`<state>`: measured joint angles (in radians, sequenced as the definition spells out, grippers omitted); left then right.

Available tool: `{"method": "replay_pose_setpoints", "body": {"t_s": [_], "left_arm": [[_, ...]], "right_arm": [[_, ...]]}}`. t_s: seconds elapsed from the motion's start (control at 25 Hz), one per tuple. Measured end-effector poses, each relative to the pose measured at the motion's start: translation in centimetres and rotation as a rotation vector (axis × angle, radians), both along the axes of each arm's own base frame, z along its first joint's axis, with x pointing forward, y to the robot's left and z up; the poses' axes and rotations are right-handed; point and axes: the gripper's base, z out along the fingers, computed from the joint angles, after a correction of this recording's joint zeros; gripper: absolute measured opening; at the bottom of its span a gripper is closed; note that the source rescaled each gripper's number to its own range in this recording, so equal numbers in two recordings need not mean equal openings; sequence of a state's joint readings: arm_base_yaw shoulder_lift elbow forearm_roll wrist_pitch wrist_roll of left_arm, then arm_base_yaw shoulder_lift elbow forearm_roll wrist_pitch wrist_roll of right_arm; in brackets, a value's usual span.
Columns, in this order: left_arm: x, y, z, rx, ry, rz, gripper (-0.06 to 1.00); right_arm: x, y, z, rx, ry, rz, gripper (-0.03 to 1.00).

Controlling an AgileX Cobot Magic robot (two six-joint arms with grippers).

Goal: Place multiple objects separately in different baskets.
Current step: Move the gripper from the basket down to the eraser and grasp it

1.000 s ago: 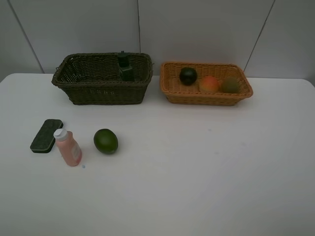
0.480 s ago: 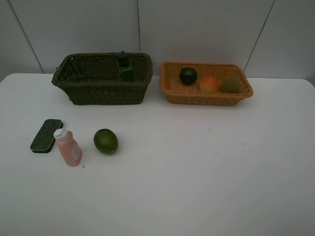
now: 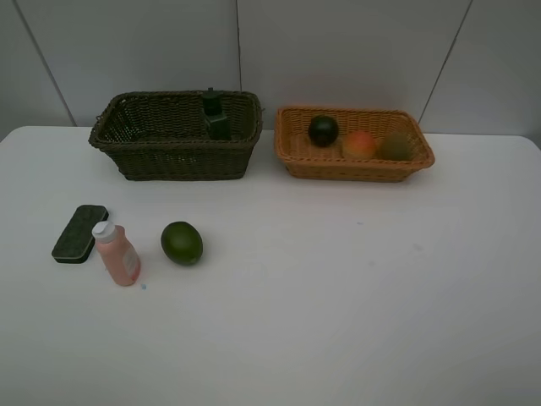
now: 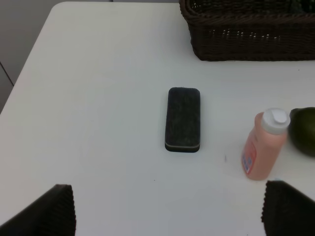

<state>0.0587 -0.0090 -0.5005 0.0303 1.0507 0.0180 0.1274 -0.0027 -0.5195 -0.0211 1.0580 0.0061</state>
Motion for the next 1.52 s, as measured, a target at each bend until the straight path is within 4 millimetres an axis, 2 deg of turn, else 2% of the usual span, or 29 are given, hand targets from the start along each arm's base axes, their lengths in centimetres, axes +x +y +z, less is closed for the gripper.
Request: {"method": "replay_pose_setpoints", "body": {"t_s": [0.56,0.8,1.0,1.24,1.52], "left_arm": [[0.0,-0.5,0.1,-0.052,-0.008,-0.036,1.0],[1.1,-0.7,2.0,-0.075,0.036,-0.047,1.0],[3.7,-0.5,3.8,-0.083,0.141,-0.044,1.0],[8.5,-0.1,5.2,-0.078,0.272,-0.03,1.0],[14.9,0.7,5.1,-0.04,0.43,-0.009,1.0]], "right_arm": [[0.0,0.0,0.0,0.0,0.0,0.0,1.0],[0.0,0.0,0.0,0.0,0.0,0.0,1.0],[0.0,0.0,0.0,0.0,0.0,0.0,1.0],[0.0,0.0,0.0,0.0,0.0,0.0,1.0],[0.0,0.0,0.0,0.0,0.0,0.0,1.0]]}}
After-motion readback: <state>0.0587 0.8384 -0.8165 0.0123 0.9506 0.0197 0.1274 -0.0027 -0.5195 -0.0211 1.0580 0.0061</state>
